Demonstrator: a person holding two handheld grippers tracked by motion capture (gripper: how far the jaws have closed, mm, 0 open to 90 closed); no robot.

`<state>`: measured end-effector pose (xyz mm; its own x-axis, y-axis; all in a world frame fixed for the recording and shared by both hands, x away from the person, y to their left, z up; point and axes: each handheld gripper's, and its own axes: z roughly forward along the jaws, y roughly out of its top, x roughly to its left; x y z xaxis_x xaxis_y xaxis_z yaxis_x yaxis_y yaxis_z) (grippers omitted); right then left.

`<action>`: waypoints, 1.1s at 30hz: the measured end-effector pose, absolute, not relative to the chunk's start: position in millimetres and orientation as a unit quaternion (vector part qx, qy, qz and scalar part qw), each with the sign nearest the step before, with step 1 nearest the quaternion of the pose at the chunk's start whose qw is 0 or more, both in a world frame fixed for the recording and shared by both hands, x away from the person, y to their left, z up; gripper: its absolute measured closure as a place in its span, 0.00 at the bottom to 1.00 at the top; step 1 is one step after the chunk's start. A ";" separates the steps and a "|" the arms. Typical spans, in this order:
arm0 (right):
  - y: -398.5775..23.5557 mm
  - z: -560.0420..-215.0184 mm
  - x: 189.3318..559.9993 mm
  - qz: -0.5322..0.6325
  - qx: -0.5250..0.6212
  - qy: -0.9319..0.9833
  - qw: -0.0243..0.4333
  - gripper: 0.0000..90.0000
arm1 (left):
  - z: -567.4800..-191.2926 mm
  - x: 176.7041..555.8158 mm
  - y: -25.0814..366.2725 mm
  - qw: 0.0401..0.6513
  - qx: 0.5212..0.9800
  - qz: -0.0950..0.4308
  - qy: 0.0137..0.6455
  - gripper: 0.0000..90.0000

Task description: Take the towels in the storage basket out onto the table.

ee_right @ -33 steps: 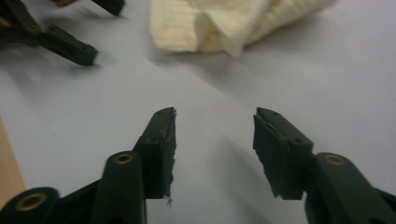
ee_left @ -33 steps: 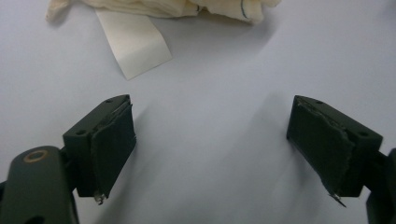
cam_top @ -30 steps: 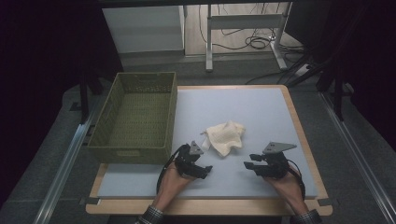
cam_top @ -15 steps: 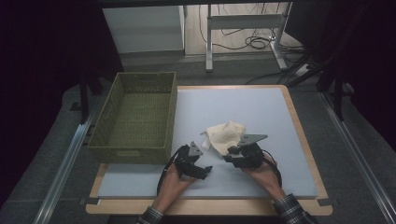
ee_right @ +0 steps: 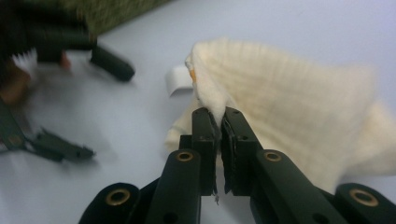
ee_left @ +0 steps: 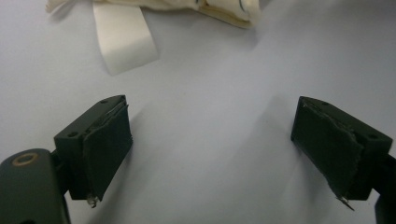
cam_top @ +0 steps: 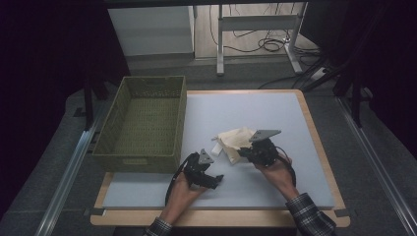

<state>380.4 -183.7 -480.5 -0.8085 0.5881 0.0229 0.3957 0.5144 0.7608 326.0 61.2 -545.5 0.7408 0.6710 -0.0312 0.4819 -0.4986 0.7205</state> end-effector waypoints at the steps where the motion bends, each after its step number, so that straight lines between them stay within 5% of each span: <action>1: -183.7 -480.5 380.4 0.402 0.285 0.862 0.120 0.94 | -545.5 326.0 61.2 0.371 0.856 0.128 0.337 0.13; 12: -245.3 -406.0 430.0 0.415 0.373 0.807 0.193 0.93 | -545.3 325.9 61.3 0.370 0.857 0.127 0.336 0.13; 19: -281.2 -426.2 459.4 0.380 0.452 0.787 0.176 0.81 | -545.3 325.9 61.3 0.370 0.857 0.126 0.337 0.13; 33: -275.4 -447.9 421.5 0.417 0.403 0.807 0.113 0.71 | -543.4 331.1 64.3 0.379 0.850 0.118 0.346 0.20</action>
<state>421.5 -275.4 -447.9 -0.6503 0.7441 0.1533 0.5552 0.3277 0.7644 331.1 64.3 -543.4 0.7327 0.6777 -0.0622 0.4987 -0.4725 0.7267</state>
